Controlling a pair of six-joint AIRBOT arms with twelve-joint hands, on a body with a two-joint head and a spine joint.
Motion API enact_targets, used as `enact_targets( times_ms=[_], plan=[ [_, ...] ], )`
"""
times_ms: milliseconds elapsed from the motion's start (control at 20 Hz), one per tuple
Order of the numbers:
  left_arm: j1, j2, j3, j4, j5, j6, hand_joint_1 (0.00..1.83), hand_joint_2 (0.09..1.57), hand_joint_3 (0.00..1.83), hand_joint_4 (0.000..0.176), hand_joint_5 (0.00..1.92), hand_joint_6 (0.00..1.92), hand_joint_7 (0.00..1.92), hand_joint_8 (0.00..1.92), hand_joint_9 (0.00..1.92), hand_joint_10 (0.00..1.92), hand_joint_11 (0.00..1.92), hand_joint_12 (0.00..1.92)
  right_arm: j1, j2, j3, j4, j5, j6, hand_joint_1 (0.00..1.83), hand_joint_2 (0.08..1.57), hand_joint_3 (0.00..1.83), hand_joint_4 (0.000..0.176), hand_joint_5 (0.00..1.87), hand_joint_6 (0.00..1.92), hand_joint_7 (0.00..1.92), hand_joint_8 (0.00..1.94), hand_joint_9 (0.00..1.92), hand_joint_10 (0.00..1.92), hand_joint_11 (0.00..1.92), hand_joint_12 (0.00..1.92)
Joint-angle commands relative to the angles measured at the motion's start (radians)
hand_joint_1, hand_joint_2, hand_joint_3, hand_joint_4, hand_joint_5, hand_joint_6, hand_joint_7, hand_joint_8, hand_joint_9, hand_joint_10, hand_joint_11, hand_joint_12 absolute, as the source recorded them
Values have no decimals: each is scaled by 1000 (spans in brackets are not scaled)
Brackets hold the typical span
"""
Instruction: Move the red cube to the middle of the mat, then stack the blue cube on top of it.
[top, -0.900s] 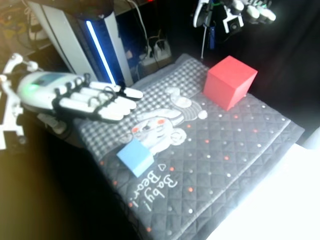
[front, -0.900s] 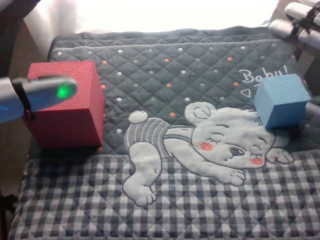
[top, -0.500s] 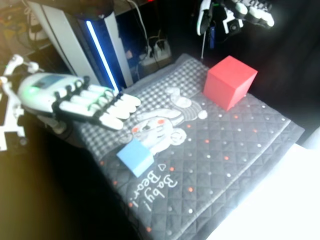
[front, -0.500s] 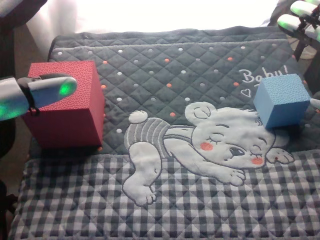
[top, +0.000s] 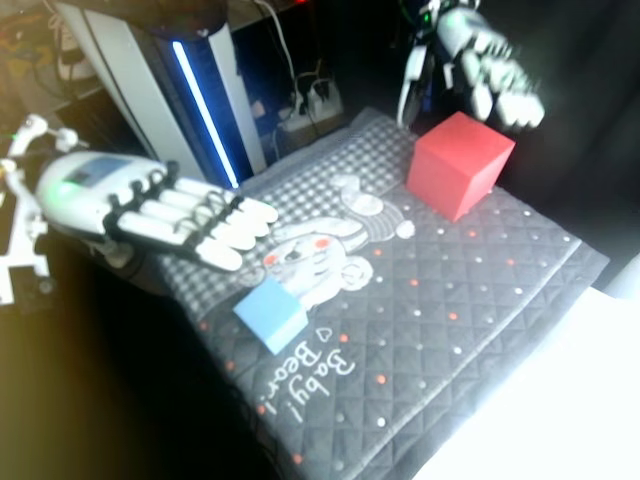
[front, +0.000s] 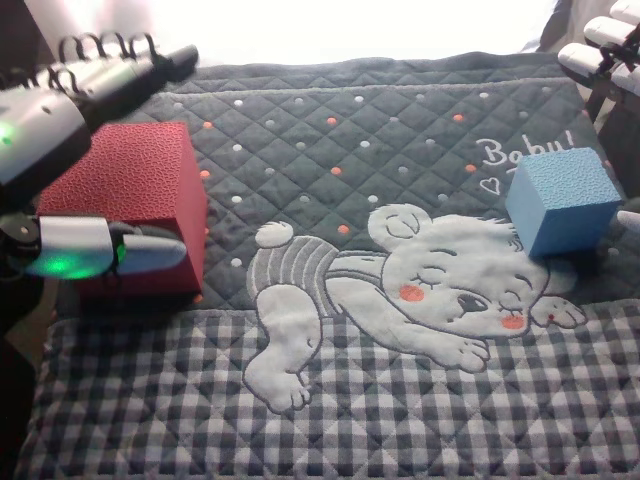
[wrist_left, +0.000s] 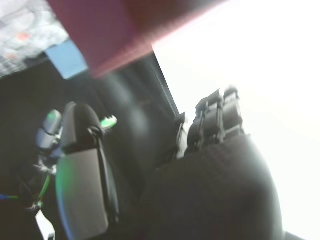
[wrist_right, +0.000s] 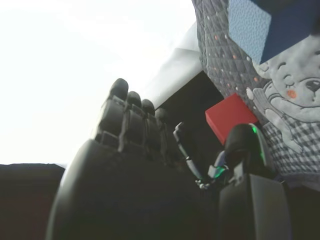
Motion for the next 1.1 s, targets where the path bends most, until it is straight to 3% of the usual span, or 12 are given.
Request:
enact_targets(
  times_ms=[0,150,200,300,350,400,500,550,650,700,800,1050],
  plan=[
    [-15,-2,8,-7,-102,8,875,899,0,176,0,0,0,0,0,0,0,0,4,2,7,1,123,-3,489,1272,1,0,0,0,0,0,0,0,7,7],
    [-35,-35,42,-41,-30,22,1044,977,6,151,0,0,0,0,0,0,0,0,3,-5,9,2,119,-3,515,1275,1,0,0,0,0,0,0,0,39,33],
    [-38,-43,50,-47,-23,22,1087,1087,0,146,9,9,17,16,77,9,0,503,3,-6,9,2,116,-3,518,1278,2,0,0,0,0,0,0,0,11,27],
    [-39,-46,51,-49,-28,22,1206,1093,0,89,225,14,225,27,243,158,0,1254,3,-9,9,2,112,-3,527,1277,0,0,0,0,0,0,0,0,0,221],
    [-39,-46,49,-50,-37,22,1295,1146,4,32,397,68,354,235,205,983,57,1628,3,-9,9,2,110,-3,511,1288,1,0,0,0,0,0,0,0,0,163],
    [-39,-45,48,-50,-45,22,1543,1226,6,11,461,290,182,951,467,1548,308,1771,2,-10,9,3,110,-2,511,1296,3,0,0,0,0,0,0,0,0,151],
    [-39,-39,38,-39,-88,6,1778,1230,5,48,176,1288,9,1575,343,1841,563,1830,2,-10,9,5,109,-1,455,1313,6,0,0,0,0,0,0,0,0,91],
    [-39,-33,30,-27,-113,-3,1792,1243,7,65,131,1493,1,1691,316,1892,539,1872,2,-10,9,5,109,-1,449,1325,2,0,0,0,0,0,0,0,0,188],
    [-39,-25,21,12,-175,-41,1790,1237,1,86,104,1606,0,1709,341,1854,556,1868,2,-10,9,7,108,-1,421,1338,0,0,0,0,0,0,0,0,0,514],
    [-40,-20,18,33,-214,-65,1787,1227,0,60,131,1582,0,1682,364,1818,584,1842,2,-10,10,7,108,-1,409,1348,0,0,0,0,0,0,0,0,0,632],
    [-59,-13,8,65,-245,-71,1785,1220,0,97,96,1525,0,1616,385,1786,596,1841,2,-10,10,7,108,-1,392,1361,1,0,0,0,0,0,0,0,0,442],
    [-183,-62,22,161,-188,-81,1622,1289,13,67,65,1502,0,1692,442,1837,482,1919,2,-14,12,11,108,-1,358,1368,1,0,0,0,0,0,0,0,0,351]
  ],
)
